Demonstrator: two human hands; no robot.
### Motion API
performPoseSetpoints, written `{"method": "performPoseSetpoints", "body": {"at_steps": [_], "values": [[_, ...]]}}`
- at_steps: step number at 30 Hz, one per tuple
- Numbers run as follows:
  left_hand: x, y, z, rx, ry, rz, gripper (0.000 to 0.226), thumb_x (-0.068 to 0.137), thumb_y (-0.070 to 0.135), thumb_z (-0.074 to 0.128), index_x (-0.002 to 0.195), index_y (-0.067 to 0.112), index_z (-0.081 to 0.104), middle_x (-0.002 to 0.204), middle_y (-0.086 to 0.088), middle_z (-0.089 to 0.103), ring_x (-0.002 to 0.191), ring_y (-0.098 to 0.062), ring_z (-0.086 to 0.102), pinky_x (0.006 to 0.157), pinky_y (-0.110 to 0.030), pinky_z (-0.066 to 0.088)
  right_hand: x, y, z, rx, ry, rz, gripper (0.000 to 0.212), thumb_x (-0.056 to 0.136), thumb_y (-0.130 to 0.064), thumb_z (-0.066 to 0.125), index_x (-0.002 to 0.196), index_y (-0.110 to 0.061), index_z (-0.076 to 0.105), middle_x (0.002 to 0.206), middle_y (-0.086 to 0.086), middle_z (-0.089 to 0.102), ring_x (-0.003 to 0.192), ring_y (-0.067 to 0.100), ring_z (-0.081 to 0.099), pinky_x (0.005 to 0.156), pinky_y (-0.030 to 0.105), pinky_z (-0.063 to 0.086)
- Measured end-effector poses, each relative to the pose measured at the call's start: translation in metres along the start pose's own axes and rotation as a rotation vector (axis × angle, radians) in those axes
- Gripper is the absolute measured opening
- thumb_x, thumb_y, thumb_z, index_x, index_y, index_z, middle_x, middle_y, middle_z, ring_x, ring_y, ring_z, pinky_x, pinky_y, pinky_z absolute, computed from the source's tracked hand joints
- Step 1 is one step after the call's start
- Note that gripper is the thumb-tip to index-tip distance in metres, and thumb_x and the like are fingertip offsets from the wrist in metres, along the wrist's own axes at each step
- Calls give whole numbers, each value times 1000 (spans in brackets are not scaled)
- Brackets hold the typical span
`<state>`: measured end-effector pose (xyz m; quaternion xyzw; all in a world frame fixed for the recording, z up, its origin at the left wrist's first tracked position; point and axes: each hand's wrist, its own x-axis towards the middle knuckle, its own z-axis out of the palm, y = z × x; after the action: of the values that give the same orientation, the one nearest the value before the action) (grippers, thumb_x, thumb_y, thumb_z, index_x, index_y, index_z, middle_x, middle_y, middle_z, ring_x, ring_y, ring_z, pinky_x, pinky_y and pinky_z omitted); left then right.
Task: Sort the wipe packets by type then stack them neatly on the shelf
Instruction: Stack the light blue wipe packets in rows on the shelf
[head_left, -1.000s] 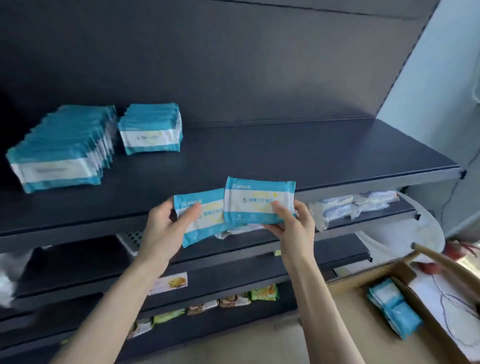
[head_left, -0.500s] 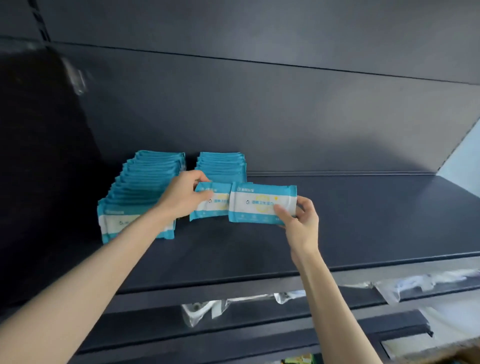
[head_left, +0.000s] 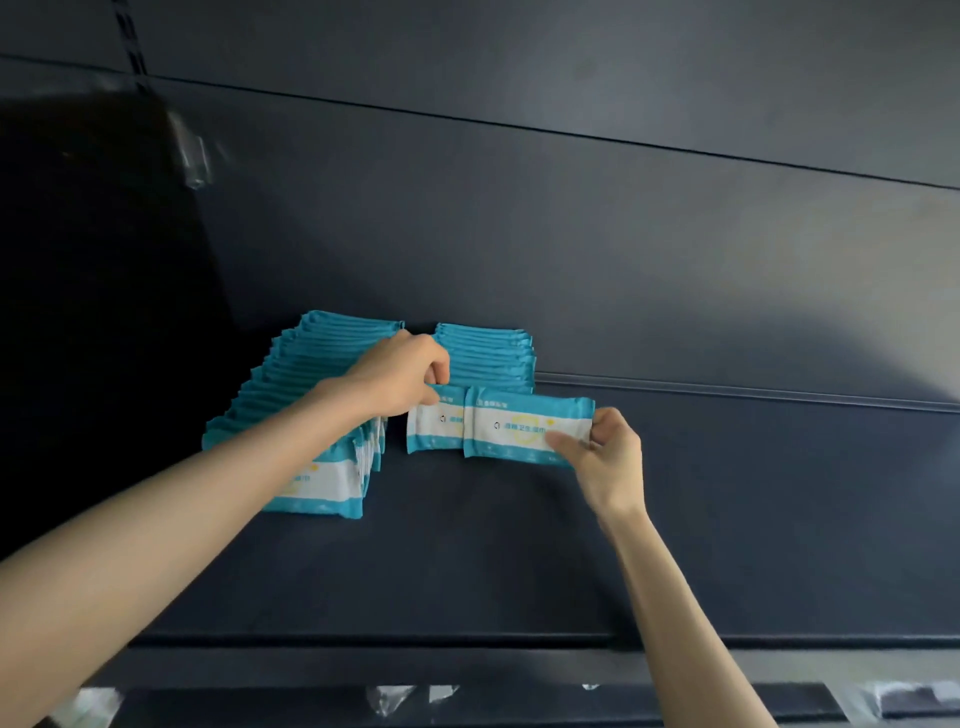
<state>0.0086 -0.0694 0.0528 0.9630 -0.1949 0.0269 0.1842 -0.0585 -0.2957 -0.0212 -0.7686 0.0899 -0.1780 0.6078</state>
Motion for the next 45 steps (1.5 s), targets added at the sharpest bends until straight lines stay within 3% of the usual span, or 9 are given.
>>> {"method": "performPoseSetpoints", "body": {"at_steps": [3, 8, 14, 18, 21, 23, 37, 40, 45], "values": [[-1, -3, -6, -16, -62, 54, 28, 78, 9, 76, 104, 14, 68, 101, 1, 65, 91, -10, 57, 80, -25, 46, 3, 3, 12, -95, -40, -19, 29, 76, -3, 76, 77, -17, 51, 87, 2, 71, 79, 15, 69, 68, 29, 56], [-6, -5, -7, -29, -93, 119, 42, 76, 17, 79, 115, 15, 65, 115, 2, 64, 98, -6, 54, 83, -19, 40, -2, -9, 36, -241, -47, -85, 30, 74, -11, 80, 76, -11, 50, 75, 1, 60, 61, 11, 52, 51, 14, 41], [-9, -7, 0, -63, -37, 149, 40, 77, 22, 78, 113, 14, 66, 114, -1, 65, 104, -11, 58, 91, -25, 46, -1, -10, 51, -419, 5, -106, 34, 76, -26, 78, 87, -17, 47, 92, -1, 57, 85, 22, 56, 74, 41, 50], [-8, -6, 3, -26, -10, 173, 38, 77, 25, 78, 111, 12, 66, 113, -3, 66, 104, -15, 59, 92, -32, 48, -5, -10, 50, -548, 67, -210, 50, 76, -31, 78, 110, -15, 45, 108, -3, 46, 103, 20, 46, 77, 30, 42], [-8, -5, 6, 22, 12, 195, 37, 78, 27, 77, 110, 11, 66, 112, -4, 66, 105, -17, 59, 91, -34, 48, -5, -7, 47, -602, -27, -310, 76, 80, -28, 75, 142, -21, 33, 139, -3, 36, 122, 18, 33, 95, 30, 38], [-7, -4, 8, 68, 30, 208, 35, 80, 28, 75, 110, 11, 65, 111, -2, 64, 103, -18, 58, 90, -35, 48, -3, -6, 46, -641, -99, -333, 79, 83, -30, 71, 148, -25, 26, 150, -6, 27, 131, 17, 26, 103, 34, 36], [-2, 2, 15, 220, 119, 206, 37, 82, 39, 69, 112, 18, 64, 111, 3, 54, 107, -15, 48, 76, -27, 37, 8, -3, 43, -797, -83, -339, 71, 87, -37, 66, 147, -28, 29, 153, -3, 32, 135, 22, 28, 105, 38, 32], [-4, 6, 9, 260, 114, 207, 36, 81, 40, 70, 110, 19, 62, 111, 2, 52, 107, -16, 45, 78, -25, 29, 4, -6, 43, -821, -91, -330, 71, 88, -38, 64, 148, -28, 27, 153, -2, 31, 135, 23, 28, 105, 38, 32], [-11, 10, 4, 269, 77, 196, 40, 84, 38, 67, 118, 20, 56, 119, 1, 51, 112, -17, 43, 93, -32, 33, -7, -21, 40, -837, -114, -307, 66, 91, -38, 60, 147, -23, 30, 153, 2, 29, 134, 26, 28, 106, 39, 32]]}}
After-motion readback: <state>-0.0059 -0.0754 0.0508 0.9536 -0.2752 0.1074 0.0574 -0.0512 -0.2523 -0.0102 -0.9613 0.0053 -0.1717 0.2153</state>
